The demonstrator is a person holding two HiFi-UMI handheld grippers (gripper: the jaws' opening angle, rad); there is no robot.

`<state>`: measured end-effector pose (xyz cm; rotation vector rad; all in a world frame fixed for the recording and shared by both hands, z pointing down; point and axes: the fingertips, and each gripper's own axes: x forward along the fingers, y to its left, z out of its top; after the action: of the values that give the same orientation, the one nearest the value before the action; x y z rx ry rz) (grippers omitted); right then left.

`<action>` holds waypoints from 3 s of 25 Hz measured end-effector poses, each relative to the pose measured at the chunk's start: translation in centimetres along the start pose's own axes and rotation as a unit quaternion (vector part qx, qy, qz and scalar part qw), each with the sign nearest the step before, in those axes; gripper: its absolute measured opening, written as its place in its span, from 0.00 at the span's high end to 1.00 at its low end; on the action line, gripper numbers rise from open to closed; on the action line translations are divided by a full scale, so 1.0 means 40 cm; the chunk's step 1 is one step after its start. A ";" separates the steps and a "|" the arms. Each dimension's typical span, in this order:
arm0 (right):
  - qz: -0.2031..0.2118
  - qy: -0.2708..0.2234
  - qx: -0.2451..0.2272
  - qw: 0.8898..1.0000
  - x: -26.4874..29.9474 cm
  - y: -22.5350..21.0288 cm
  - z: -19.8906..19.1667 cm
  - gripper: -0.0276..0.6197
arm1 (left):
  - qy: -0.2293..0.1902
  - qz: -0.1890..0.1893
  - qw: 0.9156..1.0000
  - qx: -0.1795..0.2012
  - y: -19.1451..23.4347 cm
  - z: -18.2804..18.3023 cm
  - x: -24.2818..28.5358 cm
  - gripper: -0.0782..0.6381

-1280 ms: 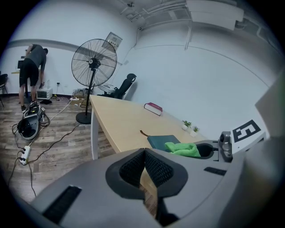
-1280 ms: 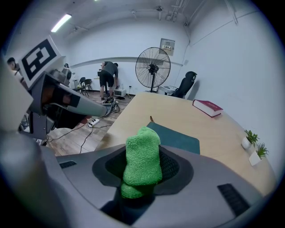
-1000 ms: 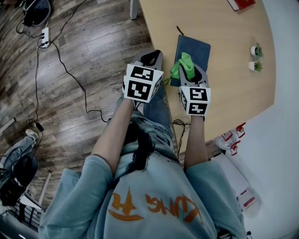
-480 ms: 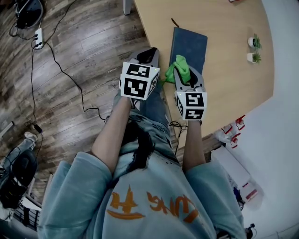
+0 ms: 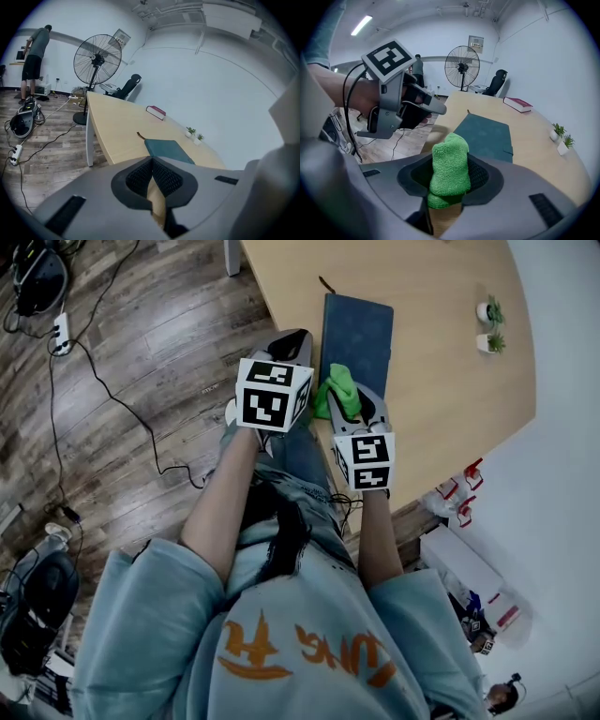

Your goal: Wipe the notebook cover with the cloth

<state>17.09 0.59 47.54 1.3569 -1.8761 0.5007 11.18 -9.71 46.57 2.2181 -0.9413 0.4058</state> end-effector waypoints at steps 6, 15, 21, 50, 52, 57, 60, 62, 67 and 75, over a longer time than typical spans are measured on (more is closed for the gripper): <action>0.010 0.011 0.022 1.000 -0.004 -0.013 0.004 0.74 | 0.001 -0.003 1.000 -0.011 -0.008 0.005 0.031 0.87; -0.018 -0.032 0.047 0.998 0.036 -0.165 0.132 0.74 | -0.010 0.029 0.999 -0.022 0.058 0.042 0.028 0.87; -0.019 -0.043 0.037 0.998 0.109 -0.232 0.214 0.74 | -0.007 0.042 0.998 -0.039 0.085 0.033 0.028 0.87; -0.040 -0.039 -0.036 0.998 0.247 -0.314 0.242 0.75 | 0.016 0.042 0.999 -0.020 0.083 0.020 0.079 0.87; -0.038 -0.039 -0.035 0.998 0.245 -0.310 0.240 0.75 | 0.016 0.041 0.999 -0.019 0.083 0.020 0.075 0.87; -0.039 -0.036 -0.037 0.998 0.237 -0.302 0.233 0.75 | 0.015 0.037 0.999 -0.017 0.076 0.022 0.074 0.87; -0.038 -0.035 -0.038 0.998 0.229 -0.298 0.225 0.74 | 0.016 0.036 0.999 -0.016 0.070 0.018 0.075 0.87; -0.038 -0.035 -0.037 0.998 0.222 -0.295 0.218 0.74 | 0.016 0.035 0.999 -0.016 0.066 0.016 0.075 0.87; -0.040 -0.035 -0.035 0.998 0.205 -0.284 0.204 0.75 | 0.017 0.032 0.999 -0.015 0.058 0.016 0.072 0.87; -0.044 -0.039 -0.021 0.998 0.173 -0.251 0.172 0.75 | 0.015 0.025 0.999 -0.015 0.055 0.015 0.063 0.87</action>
<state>22.97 -12.12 47.29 1.4413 -1.8697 0.3662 11.35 -12.53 48.47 2.1592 -0.9824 0.4442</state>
